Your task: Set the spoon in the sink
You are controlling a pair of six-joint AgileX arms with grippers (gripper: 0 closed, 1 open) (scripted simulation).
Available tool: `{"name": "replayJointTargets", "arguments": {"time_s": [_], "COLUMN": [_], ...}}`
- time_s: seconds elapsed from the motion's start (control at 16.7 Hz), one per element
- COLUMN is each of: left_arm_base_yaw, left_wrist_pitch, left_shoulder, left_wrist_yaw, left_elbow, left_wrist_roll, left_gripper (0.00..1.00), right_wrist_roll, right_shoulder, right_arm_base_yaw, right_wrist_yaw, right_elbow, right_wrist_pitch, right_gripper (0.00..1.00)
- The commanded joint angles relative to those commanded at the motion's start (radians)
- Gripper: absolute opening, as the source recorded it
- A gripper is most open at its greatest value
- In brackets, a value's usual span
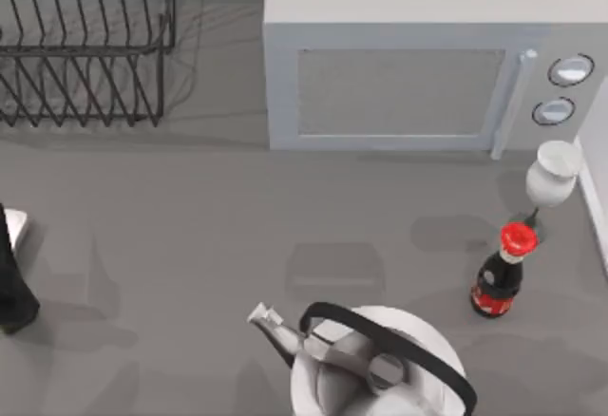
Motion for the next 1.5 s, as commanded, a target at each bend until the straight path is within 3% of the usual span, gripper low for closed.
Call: {"name": "replayJointTargets", "arguments": {"time_s": [0.36,0.78,1.5], "left_arm_base_yaw": [0.000,0.000,0.000], "left_wrist_pitch": [0.000,0.000,0.000], "left_shoulder": [0.000,0.000,0.000], "left_wrist_yaw": [0.000,0.000,0.000], "left_elbow": [0.000,0.000,0.000], "left_wrist_roll": [0.000,0.000,0.000], "left_gripper": [1.00,1.00,1.00], "right_wrist_roll": [0.086,0.096,0.109], "right_shoulder": [0.315,0.352,0.591], "right_arm_base_yaw": [-0.051,-0.052,-0.048], "right_wrist_yaw": [0.001,0.001,0.001], "right_elbow": [0.218,0.241,0.015], "right_wrist_pitch": [-0.234,-0.256,0.207], "right_gripper": [1.00,1.00,1.00]}}
